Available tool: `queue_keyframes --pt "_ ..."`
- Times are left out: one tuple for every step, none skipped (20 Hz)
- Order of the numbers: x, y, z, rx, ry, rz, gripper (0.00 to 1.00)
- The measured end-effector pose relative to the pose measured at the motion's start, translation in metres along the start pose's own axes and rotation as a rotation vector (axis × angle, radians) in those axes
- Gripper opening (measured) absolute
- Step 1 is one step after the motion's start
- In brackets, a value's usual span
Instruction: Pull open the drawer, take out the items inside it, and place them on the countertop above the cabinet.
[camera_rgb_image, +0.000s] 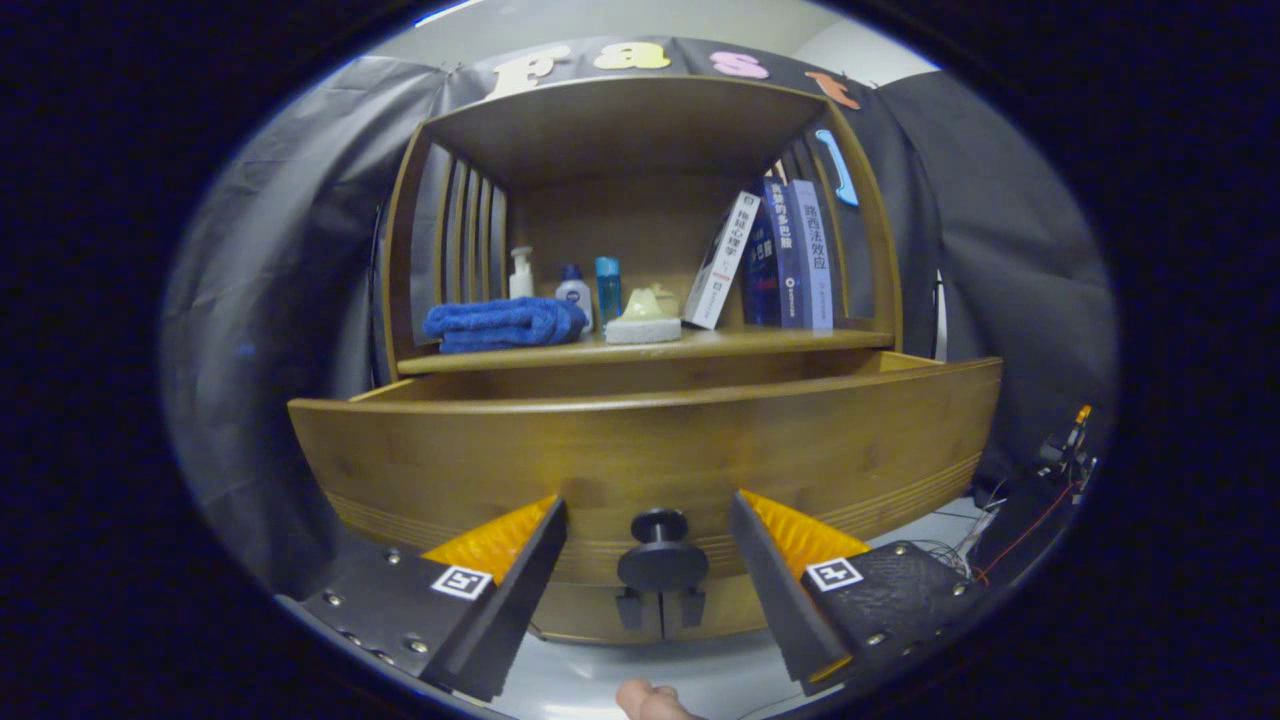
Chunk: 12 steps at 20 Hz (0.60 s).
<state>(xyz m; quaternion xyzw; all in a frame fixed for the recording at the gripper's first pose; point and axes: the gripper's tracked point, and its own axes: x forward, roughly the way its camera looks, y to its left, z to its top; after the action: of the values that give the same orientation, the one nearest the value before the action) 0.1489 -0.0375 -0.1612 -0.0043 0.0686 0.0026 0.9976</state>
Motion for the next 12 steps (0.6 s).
queue_keyframes --pt "0.003 0.001 0.004 0.000 -0.012 -0.002 0.99" --pt "0.006 0.000 0.001 -0.007 -0.003 -0.001 0.99" --pt "0.008 0.001 0.005 -0.007 -0.008 -0.002 0.99" --pt "0.010 0.000 0.003 -0.007 0.000 -0.003 0.99" --pt "0.014 0.000 0.004 -0.009 -0.002 -0.004 0.99" --pt "0.017 0.000 0.004 -0.011 -0.006 -0.001 0.99" --pt "0.019 -0.001 0.006 -0.001 -0.016 0.003 0.99" --pt "0.024 0.000 0.006 0.010 -0.018 0.006 0.99" --pt "0.029 0.000 0.006 0.002 -0.019 0.006 0.99" --pt "0.034 -0.001 0.006 -0.011 -0.018 0.005 0.99" --pt "0.039 -0.001 0.007 -0.017 -0.017 0.005 0.99" --pt "0.046 0.000 0.008 -0.018 -0.020 0.006 0.99"
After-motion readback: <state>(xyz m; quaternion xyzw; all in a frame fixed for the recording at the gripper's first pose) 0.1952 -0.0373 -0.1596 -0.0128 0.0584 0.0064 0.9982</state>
